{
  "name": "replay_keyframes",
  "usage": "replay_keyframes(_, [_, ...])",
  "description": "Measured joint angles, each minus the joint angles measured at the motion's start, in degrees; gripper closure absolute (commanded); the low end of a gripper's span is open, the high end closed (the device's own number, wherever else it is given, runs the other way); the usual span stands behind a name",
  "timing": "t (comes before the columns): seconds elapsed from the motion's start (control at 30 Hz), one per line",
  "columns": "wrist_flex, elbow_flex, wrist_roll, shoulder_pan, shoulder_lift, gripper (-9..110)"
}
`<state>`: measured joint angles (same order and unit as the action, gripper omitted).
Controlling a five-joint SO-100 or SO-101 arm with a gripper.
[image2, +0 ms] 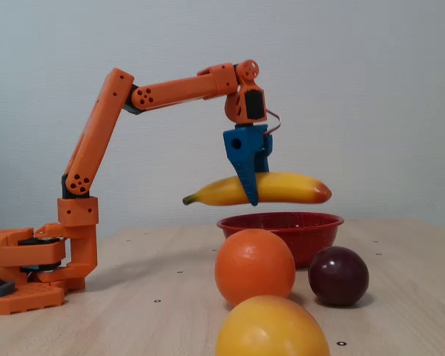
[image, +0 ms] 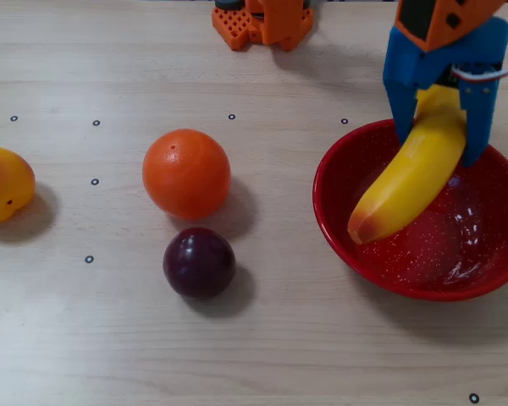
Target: Put banana in the red bowl.
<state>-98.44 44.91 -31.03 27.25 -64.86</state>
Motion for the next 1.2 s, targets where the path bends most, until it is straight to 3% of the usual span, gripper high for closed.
replay_keyframes(0.57, [-1.6,-2.5,-0.8,-0.4,6.9,102])
replay_keyframes(0.8, [-1.8,-2.5,-3.3,-0.6,6.9,75])
replay_keyframes(1.0, [-4.2,-2.5,-6.2,-1.8,6.9,64])
replay_keyframes(1.2, [-4.6,-2.5,-8.3,-2.4,6.9,66])
